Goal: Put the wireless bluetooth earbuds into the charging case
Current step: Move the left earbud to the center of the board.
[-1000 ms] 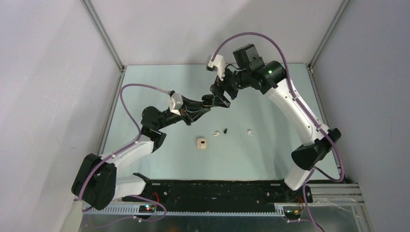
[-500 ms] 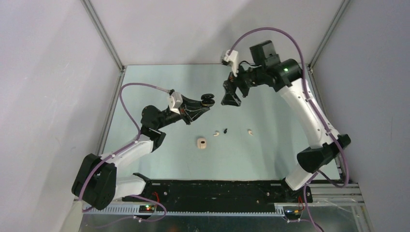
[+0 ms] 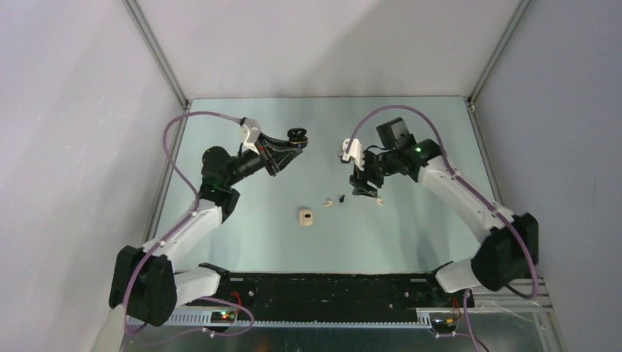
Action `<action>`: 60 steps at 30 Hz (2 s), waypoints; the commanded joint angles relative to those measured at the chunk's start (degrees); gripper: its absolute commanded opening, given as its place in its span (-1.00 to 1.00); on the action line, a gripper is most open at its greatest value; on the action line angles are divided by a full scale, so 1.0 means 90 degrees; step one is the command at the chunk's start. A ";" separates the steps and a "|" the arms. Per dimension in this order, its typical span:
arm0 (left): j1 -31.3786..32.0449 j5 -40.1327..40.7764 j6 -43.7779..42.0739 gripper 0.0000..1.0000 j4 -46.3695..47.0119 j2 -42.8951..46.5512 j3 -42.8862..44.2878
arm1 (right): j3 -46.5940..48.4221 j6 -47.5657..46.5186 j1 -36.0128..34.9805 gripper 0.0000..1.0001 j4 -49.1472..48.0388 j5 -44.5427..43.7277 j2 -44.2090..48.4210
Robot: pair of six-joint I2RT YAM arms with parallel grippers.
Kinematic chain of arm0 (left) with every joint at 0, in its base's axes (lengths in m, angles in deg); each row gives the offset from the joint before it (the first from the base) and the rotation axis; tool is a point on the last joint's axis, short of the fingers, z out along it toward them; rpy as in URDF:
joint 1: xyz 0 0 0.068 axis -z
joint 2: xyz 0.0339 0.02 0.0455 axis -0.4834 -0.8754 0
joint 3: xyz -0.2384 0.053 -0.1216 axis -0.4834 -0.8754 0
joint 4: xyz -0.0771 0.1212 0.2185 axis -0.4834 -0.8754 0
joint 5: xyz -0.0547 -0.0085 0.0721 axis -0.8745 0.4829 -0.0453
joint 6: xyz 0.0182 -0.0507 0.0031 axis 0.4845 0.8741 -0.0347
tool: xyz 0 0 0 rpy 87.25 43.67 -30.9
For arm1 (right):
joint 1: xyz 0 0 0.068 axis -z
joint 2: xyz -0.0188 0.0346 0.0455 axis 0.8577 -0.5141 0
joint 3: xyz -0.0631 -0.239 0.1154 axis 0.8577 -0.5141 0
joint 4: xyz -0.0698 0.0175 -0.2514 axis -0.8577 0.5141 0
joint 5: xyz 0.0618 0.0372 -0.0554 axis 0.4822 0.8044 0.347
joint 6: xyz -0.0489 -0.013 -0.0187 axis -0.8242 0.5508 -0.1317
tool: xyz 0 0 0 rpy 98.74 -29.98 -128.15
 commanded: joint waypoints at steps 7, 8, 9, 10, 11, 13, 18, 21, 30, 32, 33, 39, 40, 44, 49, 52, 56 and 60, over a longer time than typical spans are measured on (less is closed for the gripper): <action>-0.0321 0.0254 -0.0283 -1.00 -0.1580 0.0996 0.0374 | -0.0056 -0.1018 -0.0095 0.14 -0.2307 -0.0782 -0.2070; -0.0361 0.0247 -0.0314 -1.00 -0.1748 0.1034 0.0405 | -0.0056 -0.1049 -0.0105 0.12 -0.2371 -0.0839 -0.2149; -0.0386 0.0237 -0.0354 -1.00 -0.1818 0.1095 0.0411 | -0.0056 -0.1147 -0.0125 0.07 -0.2475 -0.0868 -0.2303; -0.0424 0.0239 -0.0373 -1.00 -0.1927 0.1118 0.0415 | -0.0056 -0.1257 -0.0135 0.04 -0.2513 -0.0931 -0.2373; -0.0437 0.0238 -0.0407 -1.00 -0.1976 0.1157 0.0411 | -0.0056 -0.1315 -0.0162 -0.01 -0.2579 -0.0963 -0.2513; -0.0471 0.0247 -0.0420 -1.00 -0.2061 0.1196 0.0395 | -0.0056 -0.1460 -0.0210 -0.05 -0.2675 -0.1086 -0.2680; -0.0484 0.0382 -0.0422 -1.00 -0.2096 0.1257 0.0356 | -0.0056 -0.1593 -0.0331 -0.07 -0.2838 -0.1353 -0.2998; -0.0498 0.0412 -0.0425 -1.00 -0.2101 0.1296 0.0309 | -0.0056 -0.1662 -0.0394 -0.07 -0.2830 -0.1460 -0.3174; -0.0535 0.0467 -0.0427 -1.00 -0.2021 0.1384 0.0159 | -0.0056 -0.1763 -0.0533 -0.07 -0.2636 -0.1621 -0.3461; -0.0544 0.0466 -0.0424 -1.00 -0.1992 0.1408 0.0130 | -0.0056 -0.1787 -0.0527 -0.07 -0.2560 -0.1645 -0.3488; -0.0554 0.0468 -0.0423 -1.00 -0.1987 0.1427 0.0115 | -0.0056 -0.1825 -0.0526 -0.07 -0.2521 -0.1653 -0.3493; -0.0584 0.0475 -0.0410 -1.00 -0.1938 0.1473 0.0020 | -0.0248 -0.1867 -0.0584 -0.08 -0.2374 -0.1668 -0.3375; -0.0585 0.0480 -0.0406 -1.00 -0.1918 0.1473 0.0000 | -0.0328 -0.1864 -0.0604 -0.07 -0.2344 -0.1663 -0.3353; -0.0591 0.0464 -0.0368 -1.00 -0.1801 0.1462 -0.0049 | -0.0515 -0.1849 -0.0657 -0.08 -0.2263 -0.1649 -0.3216; -0.0595 0.0397 -0.0346 -1.00 -0.1676 0.1421 -0.0085 | -0.0679 -0.1829 -0.0708 -0.08 -0.2121 -0.1643 -0.3040; -0.0596 0.0369 -0.0309 -1.00 -0.1610 0.1368 -0.0093 | -0.0745 -0.1743 -0.0747 -0.08 -0.2018 -0.1588 -0.2880; -0.0593 0.0365 -0.0288 -1.00 -0.1535 0.1304 -0.0089 | -0.0824 -0.1519 -0.0757 -0.07 -0.2068 -0.1552 -0.2730; -0.0594 0.0348 -0.0259 -1.00 -0.1505 0.1290 -0.0082 | -0.0797 -0.1488 -0.0600 -0.08 -0.2045 -0.1572 -0.2583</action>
